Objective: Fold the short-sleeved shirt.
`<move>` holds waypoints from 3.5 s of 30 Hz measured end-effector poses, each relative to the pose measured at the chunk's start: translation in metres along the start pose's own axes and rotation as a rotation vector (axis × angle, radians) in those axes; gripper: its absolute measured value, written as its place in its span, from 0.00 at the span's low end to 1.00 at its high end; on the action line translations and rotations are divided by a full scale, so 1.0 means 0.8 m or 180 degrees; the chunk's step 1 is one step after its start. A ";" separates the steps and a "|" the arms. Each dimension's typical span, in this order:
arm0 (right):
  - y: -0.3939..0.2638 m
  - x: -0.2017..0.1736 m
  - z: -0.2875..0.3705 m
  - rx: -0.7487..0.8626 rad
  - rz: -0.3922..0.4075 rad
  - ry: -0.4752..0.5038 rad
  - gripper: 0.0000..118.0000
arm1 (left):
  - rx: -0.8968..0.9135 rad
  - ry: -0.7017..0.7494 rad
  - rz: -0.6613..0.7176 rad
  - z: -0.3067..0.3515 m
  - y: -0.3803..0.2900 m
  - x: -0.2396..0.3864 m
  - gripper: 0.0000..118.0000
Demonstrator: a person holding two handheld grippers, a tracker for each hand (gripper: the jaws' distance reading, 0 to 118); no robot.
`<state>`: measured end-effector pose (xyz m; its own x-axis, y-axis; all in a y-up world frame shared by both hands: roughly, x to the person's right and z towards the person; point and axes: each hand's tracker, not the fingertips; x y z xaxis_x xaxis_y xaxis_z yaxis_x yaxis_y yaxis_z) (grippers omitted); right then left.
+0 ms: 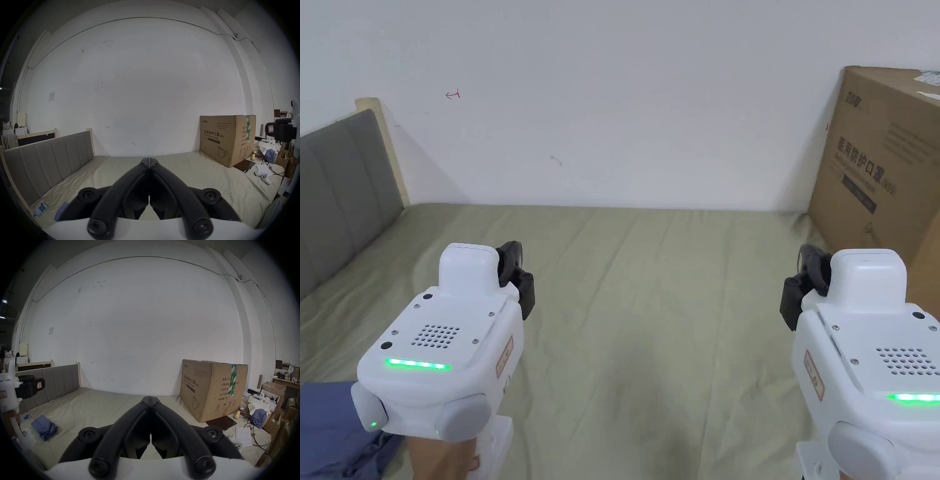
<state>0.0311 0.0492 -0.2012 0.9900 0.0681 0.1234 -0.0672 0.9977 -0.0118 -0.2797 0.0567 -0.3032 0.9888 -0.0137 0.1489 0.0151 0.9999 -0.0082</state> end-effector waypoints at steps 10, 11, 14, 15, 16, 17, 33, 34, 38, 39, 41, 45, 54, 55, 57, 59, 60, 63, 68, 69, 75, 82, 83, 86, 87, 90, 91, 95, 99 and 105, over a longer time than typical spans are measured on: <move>-0.002 -0.002 -0.001 -0.0067 -0.0002 0.0024 0.71 | -0.0065 -0.0018 -0.0014 -0.002 0.000 0.001 0.95; -0.002 -0.002 -0.001 -0.0070 0.0009 0.0017 0.75 | -0.0089 -0.0030 -0.0005 -0.002 -0.002 0.002 0.98; -0.004 -0.003 -0.002 -0.0084 0.0015 0.0008 0.96 | -0.0010 0.0031 -0.0002 0.003 -0.003 0.003 1.00; -0.005 -0.003 -0.001 -0.0073 0.0013 0.0004 1.00 | -0.0009 0.0054 -0.0014 0.003 -0.004 0.004 1.00; -0.005 -0.003 0.000 -0.0053 0.0017 -0.0004 1.00 | -0.0017 0.0053 -0.0027 0.002 -0.004 0.004 1.00; -0.005 -0.004 0.000 -0.0053 0.0025 -0.0010 1.00 | -0.0018 0.0058 -0.0038 0.002 -0.004 0.004 1.00; -0.004 -0.004 0.001 -0.0056 0.0046 -0.0008 1.00 | 0.0061 0.0115 -0.0001 0.010 0.001 -0.001 1.00; -0.003 -0.004 0.000 -0.0055 0.0045 -0.0006 1.00 | 0.0069 0.0126 -0.0013 0.011 0.001 -0.001 1.00; -0.003 -0.005 0.000 -0.0047 0.0035 -0.0007 1.00 | 0.0071 0.0123 -0.0021 0.011 0.002 -0.002 1.00; -0.003 -0.004 0.000 -0.0047 0.0028 -0.0004 1.00 | 0.0071 0.0117 -0.0027 0.011 0.002 -0.002 1.00; -0.002 -0.004 0.001 -0.0045 0.0025 -0.0001 1.00 | 0.0053 0.0133 -0.0045 0.011 0.001 -0.001 1.00; -0.002 -0.003 0.002 -0.0042 0.0020 0.0010 1.00 | 0.0075 0.0135 -0.0036 0.013 0.002 -0.002 1.00; -0.001 -0.002 0.003 -0.0022 0.0005 0.0016 1.00 | 0.0081 0.0129 -0.0019 0.013 0.003 -0.003 1.00; -0.001 -0.002 0.003 -0.0021 0.0006 0.0012 1.00 | 0.0074 0.0135 -0.0014 0.012 0.003 -0.003 1.00; -0.001 -0.002 0.003 -0.0021 0.0015 0.0015 1.00 | 0.0064 0.0143 -0.0005 0.012 0.003 -0.004 1.00; -0.001 -0.003 0.003 -0.0021 0.0019 0.0016 1.00 | 0.0053 0.0142 0.0012 0.011 0.002 -0.005 1.00; -0.001 -0.003 0.003 -0.0020 0.0020 0.0017 1.00 | 0.0051 0.0143 0.0015 0.010 0.002 -0.005 1.00; 0.000 -0.004 0.002 -0.0020 0.0021 0.0027 1.00 | 0.0051 0.0152 0.0010 0.010 0.002 -0.006 1.00; 0.000 -0.006 0.003 -0.0010 0.0028 0.0033 1.00 | 0.0057 0.0144 0.0008 0.011 0.003 -0.006 1.00; 0.000 -0.006 0.003 -0.0011 0.0026 0.0033 1.00 | 0.0058 0.0144 0.0008 0.011 0.003 -0.006 1.00; -0.001 -0.006 0.003 -0.0003 0.0024 0.0034 1.00 | 0.0069 0.0145 -0.0004 0.011 0.002 -0.006 1.00; -0.001 -0.004 0.003 0.0003 -0.0006 0.0020 1.00 | 0.0073 0.0142 0.0006 0.012 0.002 -0.005 1.00; -0.001 -0.004 0.003 0.0006 -0.0008 0.0018 1.00 | 0.0070 0.0139 0.0011 0.012 0.002 -0.006 1.00; 0.000 -0.004 0.003 -0.0018 -0.0013 0.0021 1.00 | 0.0067 0.0140 0.0016 0.012 0.002 -0.006 1.00; 0.000 -0.004 0.003 -0.0022 -0.0016 0.0023 1.00 | 0.0062 0.0137 0.0020 0.012 0.002 -0.006 1.00; 0.000 -0.005 0.004 -0.0002 -0.0007 0.0019 1.00 | 0.0062 0.0142 0.0018 0.012 0.002 -0.007 1.00; 0.000 -0.005 0.004 0.0001 -0.0008 0.0024 1.00 | 0.0063 0.0149 0.0022 0.012 0.002 -0.007 1.00; 0.000 -0.005 0.004 0.0013 -0.0019 0.0019 1.00 | 0.0064 0.0129 0.0053 0.012 0.003 -0.009 1.00; 0.001 -0.004 0.003 -0.0078 -0.0073 0.0082 1.00 | 0.0059 0.0138 0.0060 0.011 0.002 -0.011 1.00; 0.008 -0.009 -0.001 -0.0230 -0.0128 0.0016 1.00 | 0.0051 0.0140 0.0081 0.011 0.003 -0.014 1.00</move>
<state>0.0233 0.0553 -0.2030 0.9924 0.0279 0.1202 -0.0185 0.9967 -0.0786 -0.2918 0.0593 -0.2959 0.9944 0.0115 0.1052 -0.0120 0.9999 0.0043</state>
